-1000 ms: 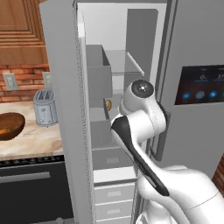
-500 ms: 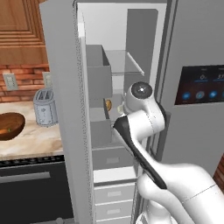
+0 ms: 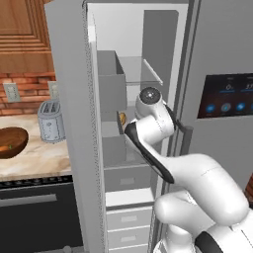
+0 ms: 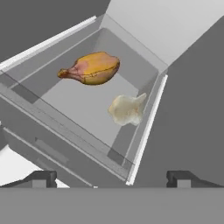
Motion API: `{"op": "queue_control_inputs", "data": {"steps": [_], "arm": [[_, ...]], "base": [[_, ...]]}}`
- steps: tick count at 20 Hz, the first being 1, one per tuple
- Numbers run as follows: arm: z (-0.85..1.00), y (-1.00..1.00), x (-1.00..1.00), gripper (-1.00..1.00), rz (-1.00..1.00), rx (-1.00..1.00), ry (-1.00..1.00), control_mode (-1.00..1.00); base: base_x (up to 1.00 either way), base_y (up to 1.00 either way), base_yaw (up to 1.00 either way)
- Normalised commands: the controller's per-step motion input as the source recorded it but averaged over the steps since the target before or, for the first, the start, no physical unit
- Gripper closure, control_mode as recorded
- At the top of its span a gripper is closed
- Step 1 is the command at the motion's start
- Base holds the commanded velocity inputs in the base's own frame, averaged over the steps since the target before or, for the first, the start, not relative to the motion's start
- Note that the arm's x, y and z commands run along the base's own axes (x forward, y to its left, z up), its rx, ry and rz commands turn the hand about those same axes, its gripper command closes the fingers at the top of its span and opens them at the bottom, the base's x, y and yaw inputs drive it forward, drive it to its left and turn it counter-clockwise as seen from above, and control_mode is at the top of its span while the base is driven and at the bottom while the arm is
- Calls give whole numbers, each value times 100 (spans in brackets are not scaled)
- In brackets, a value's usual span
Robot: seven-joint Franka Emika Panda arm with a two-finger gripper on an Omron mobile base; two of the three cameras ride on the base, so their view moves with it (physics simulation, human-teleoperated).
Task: Take the carrot, chicken drumstick, and garlic from the freezer and place them in the bowl on the counter.
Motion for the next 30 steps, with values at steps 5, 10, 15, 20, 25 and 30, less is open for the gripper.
{"op": "queue_control_inputs", "data": {"steps": [5, 10, 15, 20, 25, 30], "arm": [[-6, -1, 55, -100, -11, 0, 0, -100], [-34, -7, 20, -100, -9, 0, 0, -100], [-18, -2, 22, -100, -8, 0, 0, -100], [-12, -1, 50, -100, -6, 0, 0, -100], [-8, 0, 49, -100, -3, 3, 0, -100], [-20, 0, 30, -100, 0, 6, 0, -100]], "base": [[0, 0, 0], [0, 0, 0], [0, 0, 0], [0, 0, 0], [0, 0, 0], [0, 0, 0]]}}
